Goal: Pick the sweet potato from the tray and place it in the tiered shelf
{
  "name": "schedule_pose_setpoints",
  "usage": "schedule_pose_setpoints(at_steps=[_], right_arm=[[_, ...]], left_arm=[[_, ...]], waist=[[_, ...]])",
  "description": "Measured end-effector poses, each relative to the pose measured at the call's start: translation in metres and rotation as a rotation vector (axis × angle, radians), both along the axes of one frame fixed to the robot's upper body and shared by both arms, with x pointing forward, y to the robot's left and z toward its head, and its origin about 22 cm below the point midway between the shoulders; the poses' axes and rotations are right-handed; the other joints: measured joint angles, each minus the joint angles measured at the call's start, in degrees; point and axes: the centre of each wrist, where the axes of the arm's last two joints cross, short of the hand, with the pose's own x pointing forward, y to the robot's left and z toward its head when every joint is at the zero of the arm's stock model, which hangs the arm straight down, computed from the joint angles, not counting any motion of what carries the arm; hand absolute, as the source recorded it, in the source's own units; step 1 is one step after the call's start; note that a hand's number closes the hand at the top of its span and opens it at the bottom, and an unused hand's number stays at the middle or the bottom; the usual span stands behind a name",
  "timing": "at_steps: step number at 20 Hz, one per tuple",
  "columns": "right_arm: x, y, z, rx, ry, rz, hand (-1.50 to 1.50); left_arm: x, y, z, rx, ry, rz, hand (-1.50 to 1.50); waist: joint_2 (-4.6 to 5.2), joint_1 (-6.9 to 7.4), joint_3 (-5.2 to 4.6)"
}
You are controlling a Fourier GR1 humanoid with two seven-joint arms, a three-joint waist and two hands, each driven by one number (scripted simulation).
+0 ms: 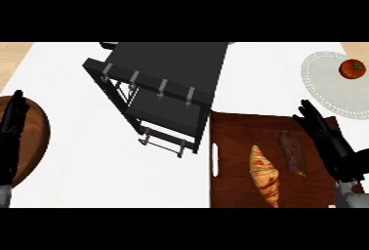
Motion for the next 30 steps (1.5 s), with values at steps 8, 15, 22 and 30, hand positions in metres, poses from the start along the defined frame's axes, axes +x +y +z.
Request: schedule_pose_setpoints(at_steps=[8, 15, 22, 30], right_arm=[[-0.033, -0.097, 0.0, -0.121, -0.053, -0.415, 1.5], [-0.052, -0.109, -0.045, 0.179, -0.15, -0.482, -1.5], [-0.061, -0.128, -0.023, 0.165, -0.246, -0.262, -1.5], [-0.061, -0.127, 0.046, -0.274, -0.061, -0.119, -1.5]], left_arm=[[-0.018, -0.035, -0.051, -0.154, 0.241, -0.141, 0.0], [-0.014, -0.064, -0.072, -0.235, 0.359, -0.265, 0.0], [-0.005, -0.067, -0.084, -0.247, 0.386, -0.288, 0.0], [-0.001, -0.07, -0.083, -0.241, 0.395, -0.293, 0.0]], waist=[[-0.26, -4.39, 1.41], [-0.75, -2.99, 1.81], [-1.12, -2.36, 1.7], [-1.31, -2.39, 1.4]])
